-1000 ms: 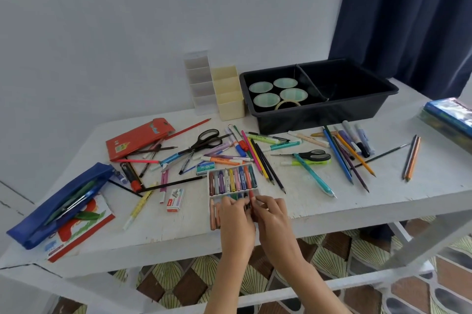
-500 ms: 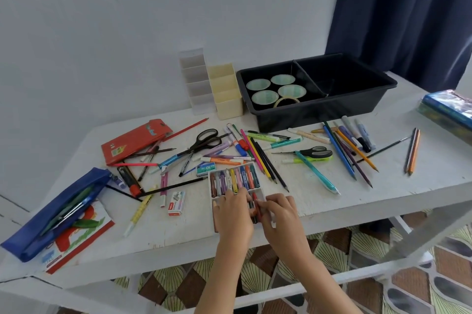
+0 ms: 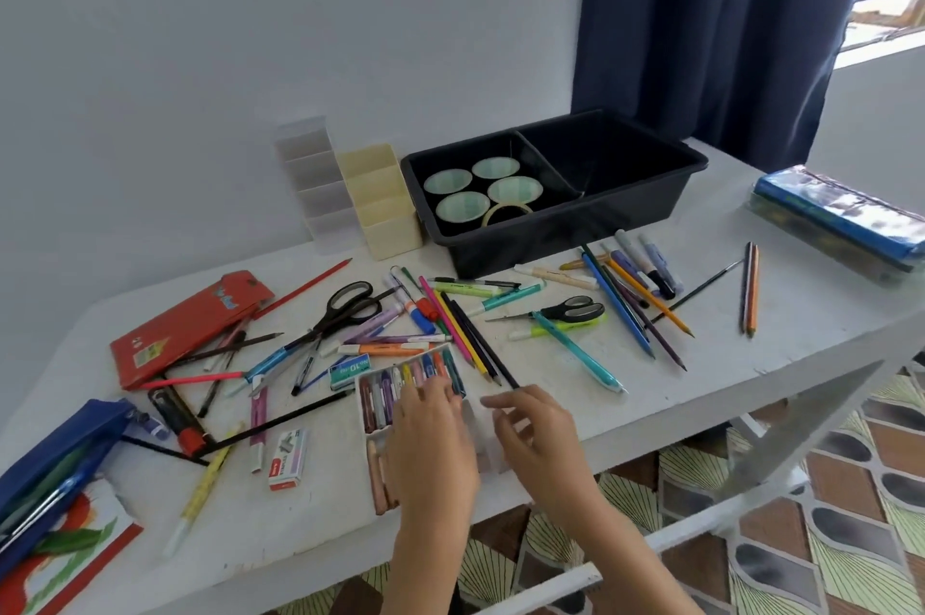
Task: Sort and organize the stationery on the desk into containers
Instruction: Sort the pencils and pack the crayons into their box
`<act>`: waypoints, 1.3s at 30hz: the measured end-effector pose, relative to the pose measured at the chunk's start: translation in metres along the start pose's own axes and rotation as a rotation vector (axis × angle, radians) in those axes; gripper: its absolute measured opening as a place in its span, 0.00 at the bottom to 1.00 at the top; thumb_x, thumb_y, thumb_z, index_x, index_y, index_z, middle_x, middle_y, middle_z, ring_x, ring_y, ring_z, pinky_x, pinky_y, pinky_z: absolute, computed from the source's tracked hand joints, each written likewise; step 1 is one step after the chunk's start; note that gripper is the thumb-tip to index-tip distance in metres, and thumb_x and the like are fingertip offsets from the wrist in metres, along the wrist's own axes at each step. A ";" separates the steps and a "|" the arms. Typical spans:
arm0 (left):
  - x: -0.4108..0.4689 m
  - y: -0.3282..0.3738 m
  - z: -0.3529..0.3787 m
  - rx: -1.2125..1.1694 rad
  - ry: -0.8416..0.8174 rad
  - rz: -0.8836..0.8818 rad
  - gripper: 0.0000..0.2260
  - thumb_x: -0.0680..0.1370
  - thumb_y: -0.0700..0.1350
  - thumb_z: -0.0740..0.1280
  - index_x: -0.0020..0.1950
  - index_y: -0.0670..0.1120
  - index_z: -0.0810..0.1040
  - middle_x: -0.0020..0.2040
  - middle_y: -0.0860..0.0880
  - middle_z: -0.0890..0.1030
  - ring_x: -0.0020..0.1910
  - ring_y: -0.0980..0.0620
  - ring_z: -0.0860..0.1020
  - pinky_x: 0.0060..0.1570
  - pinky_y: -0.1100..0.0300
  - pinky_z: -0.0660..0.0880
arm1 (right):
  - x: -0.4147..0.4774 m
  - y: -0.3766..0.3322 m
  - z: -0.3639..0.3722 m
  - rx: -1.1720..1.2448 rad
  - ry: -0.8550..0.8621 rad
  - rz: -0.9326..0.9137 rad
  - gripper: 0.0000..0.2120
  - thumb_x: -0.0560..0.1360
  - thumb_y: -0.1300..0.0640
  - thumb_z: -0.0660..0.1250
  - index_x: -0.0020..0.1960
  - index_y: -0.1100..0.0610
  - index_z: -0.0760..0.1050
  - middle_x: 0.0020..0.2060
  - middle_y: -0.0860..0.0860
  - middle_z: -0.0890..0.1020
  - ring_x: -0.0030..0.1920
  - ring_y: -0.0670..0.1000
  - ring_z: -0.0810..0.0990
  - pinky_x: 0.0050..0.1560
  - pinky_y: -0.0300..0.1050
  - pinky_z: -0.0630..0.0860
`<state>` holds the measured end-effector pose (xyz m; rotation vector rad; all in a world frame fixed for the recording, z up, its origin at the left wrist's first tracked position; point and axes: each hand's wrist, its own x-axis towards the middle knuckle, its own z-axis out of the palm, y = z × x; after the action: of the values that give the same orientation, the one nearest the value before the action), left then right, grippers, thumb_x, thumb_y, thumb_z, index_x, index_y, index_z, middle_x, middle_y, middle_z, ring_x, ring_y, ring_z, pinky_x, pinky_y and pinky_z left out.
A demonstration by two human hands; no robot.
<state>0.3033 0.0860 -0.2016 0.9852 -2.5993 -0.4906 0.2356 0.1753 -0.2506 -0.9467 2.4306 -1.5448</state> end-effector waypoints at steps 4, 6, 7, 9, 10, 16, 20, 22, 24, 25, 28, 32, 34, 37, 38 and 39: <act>0.034 0.039 0.009 -0.394 -0.024 0.060 0.08 0.81 0.46 0.59 0.58 0.50 0.74 0.52 0.53 0.75 0.48 0.58 0.74 0.42 0.68 0.72 | 0.037 0.009 -0.038 -0.037 0.047 0.019 0.13 0.76 0.66 0.62 0.54 0.51 0.78 0.47 0.42 0.77 0.46 0.38 0.75 0.45 0.28 0.71; 0.054 0.058 0.021 -0.465 -0.033 0.069 0.07 0.80 0.46 0.60 0.57 0.51 0.74 0.51 0.53 0.76 0.47 0.60 0.74 0.41 0.70 0.71 | 0.059 0.021 -0.056 -0.072 0.082 0.009 0.14 0.76 0.67 0.62 0.53 0.52 0.79 0.46 0.43 0.78 0.45 0.38 0.75 0.45 0.28 0.71; 0.063 0.066 0.027 -0.480 -0.034 0.065 0.08 0.80 0.45 0.60 0.57 0.50 0.75 0.51 0.53 0.77 0.47 0.60 0.74 0.41 0.70 0.71 | 0.071 0.028 -0.065 -0.095 0.103 0.006 0.14 0.75 0.68 0.62 0.52 0.53 0.80 0.46 0.44 0.79 0.45 0.39 0.75 0.45 0.28 0.71; 0.081 0.081 0.040 -0.500 -0.040 0.072 0.08 0.80 0.45 0.60 0.57 0.50 0.75 0.51 0.53 0.77 0.46 0.61 0.75 0.42 0.71 0.71 | 0.098 0.041 -0.082 -0.118 0.167 0.016 0.13 0.75 0.68 0.62 0.51 0.55 0.80 0.46 0.47 0.80 0.46 0.41 0.76 0.45 0.28 0.71; 0.088 0.088 0.046 -0.504 -0.046 0.075 0.08 0.80 0.45 0.60 0.57 0.50 0.76 0.50 0.53 0.77 0.46 0.61 0.75 0.43 0.71 0.72 | 0.111 0.048 -0.092 -0.131 0.204 0.026 0.13 0.75 0.69 0.62 0.51 0.56 0.81 0.46 0.48 0.80 0.46 0.44 0.77 0.45 0.28 0.70; 0.117 0.116 0.071 -0.512 -0.041 0.005 0.06 0.80 0.43 0.61 0.52 0.50 0.77 0.46 0.54 0.78 0.44 0.61 0.75 0.40 0.73 0.70 | 0.178 0.085 -0.130 -0.387 0.174 0.114 0.13 0.79 0.64 0.59 0.60 0.58 0.77 0.55 0.54 0.77 0.58 0.55 0.71 0.50 0.41 0.64; 0.125 0.124 0.082 -0.512 -0.019 -0.058 0.05 0.80 0.44 0.61 0.51 0.51 0.77 0.44 0.57 0.78 0.43 0.62 0.75 0.39 0.75 0.70 | 0.198 0.100 -0.133 -0.522 0.007 0.127 0.15 0.80 0.62 0.57 0.65 0.55 0.73 0.58 0.55 0.77 0.60 0.56 0.68 0.58 0.47 0.66; 0.128 0.124 0.086 -0.516 -0.017 -0.077 0.05 0.80 0.44 0.62 0.50 0.51 0.76 0.43 0.57 0.78 0.43 0.62 0.75 0.39 0.75 0.71 | 0.202 0.103 -0.129 -0.519 0.020 0.111 0.15 0.80 0.62 0.57 0.64 0.56 0.75 0.55 0.56 0.78 0.59 0.56 0.70 0.56 0.46 0.67; 0.129 0.123 0.088 -0.525 -0.007 -0.090 0.06 0.79 0.43 0.62 0.50 0.52 0.77 0.43 0.57 0.78 0.43 0.62 0.76 0.40 0.74 0.71 | 0.204 0.108 -0.127 -0.505 0.055 0.075 0.13 0.79 0.62 0.58 0.59 0.57 0.78 0.51 0.56 0.79 0.56 0.55 0.72 0.53 0.46 0.68; 0.129 0.122 0.089 -0.529 -0.001 -0.098 0.06 0.79 0.43 0.62 0.51 0.52 0.77 0.44 0.57 0.78 0.44 0.62 0.76 0.40 0.74 0.71 | 0.205 0.109 -0.126 -0.474 0.076 0.068 0.12 0.79 0.62 0.59 0.57 0.57 0.79 0.49 0.55 0.79 0.53 0.54 0.73 0.51 0.46 0.70; 0.125 0.117 0.089 -0.529 0.032 -0.120 0.07 0.79 0.43 0.62 0.52 0.52 0.78 0.45 0.57 0.79 0.45 0.62 0.76 0.43 0.72 0.72 | 0.203 0.106 -0.122 -0.241 0.187 0.090 0.09 0.77 0.60 0.63 0.55 0.57 0.79 0.47 0.51 0.76 0.44 0.50 0.76 0.46 0.39 0.72; 0.114 0.108 0.081 -0.556 0.079 -0.137 0.07 0.79 0.43 0.63 0.54 0.50 0.79 0.44 0.55 0.80 0.44 0.61 0.77 0.44 0.69 0.75 | 0.192 0.087 -0.114 -0.031 0.346 0.022 0.11 0.73 0.67 0.68 0.54 0.58 0.80 0.45 0.51 0.75 0.43 0.50 0.78 0.43 0.28 0.72; 0.107 0.101 0.075 -0.557 0.104 -0.147 0.07 0.79 0.42 0.63 0.53 0.49 0.79 0.44 0.55 0.80 0.43 0.61 0.77 0.44 0.69 0.75 | 0.183 0.078 -0.108 -0.011 0.398 -0.058 0.12 0.72 0.70 0.69 0.53 0.60 0.80 0.45 0.51 0.75 0.43 0.51 0.78 0.44 0.31 0.75; 0.096 0.087 0.065 -0.530 0.136 -0.139 0.06 0.78 0.44 0.63 0.53 0.51 0.78 0.45 0.56 0.80 0.44 0.61 0.77 0.43 0.68 0.75 | 0.167 0.062 -0.096 0.014 0.428 -0.148 0.12 0.71 0.72 0.69 0.51 0.61 0.80 0.45 0.52 0.76 0.43 0.49 0.77 0.45 0.31 0.75; 0.092 0.081 0.062 -0.529 0.150 -0.132 0.06 0.78 0.43 0.64 0.53 0.51 0.78 0.45 0.56 0.80 0.44 0.61 0.77 0.43 0.68 0.75 | 0.161 0.056 -0.092 0.023 0.431 -0.182 0.12 0.70 0.72 0.69 0.51 0.62 0.80 0.44 0.52 0.77 0.43 0.49 0.78 0.45 0.33 0.76; 0.087 0.075 0.059 -0.538 0.163 -0.130 0.06 0.78 0.43 0.64 0.52 0.51 0.78 0.44 0.56 0.80 0.44 0.62 0.77 0.43 0.67 0.75 | 0.155 0.050 -0.087 0.036 0.428 -0.212 0.11 0.70 0.72 0.69 0.50 0.62 0.80 0.44 0.52 0.78 0.42 0.49 0.78 0.44 0.34 0.76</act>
<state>0.1744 0.0916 -0.2072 0.9540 -2.0938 -1.0278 0.0549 0.1712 -0.2161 -0.9785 2.6299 -2.0427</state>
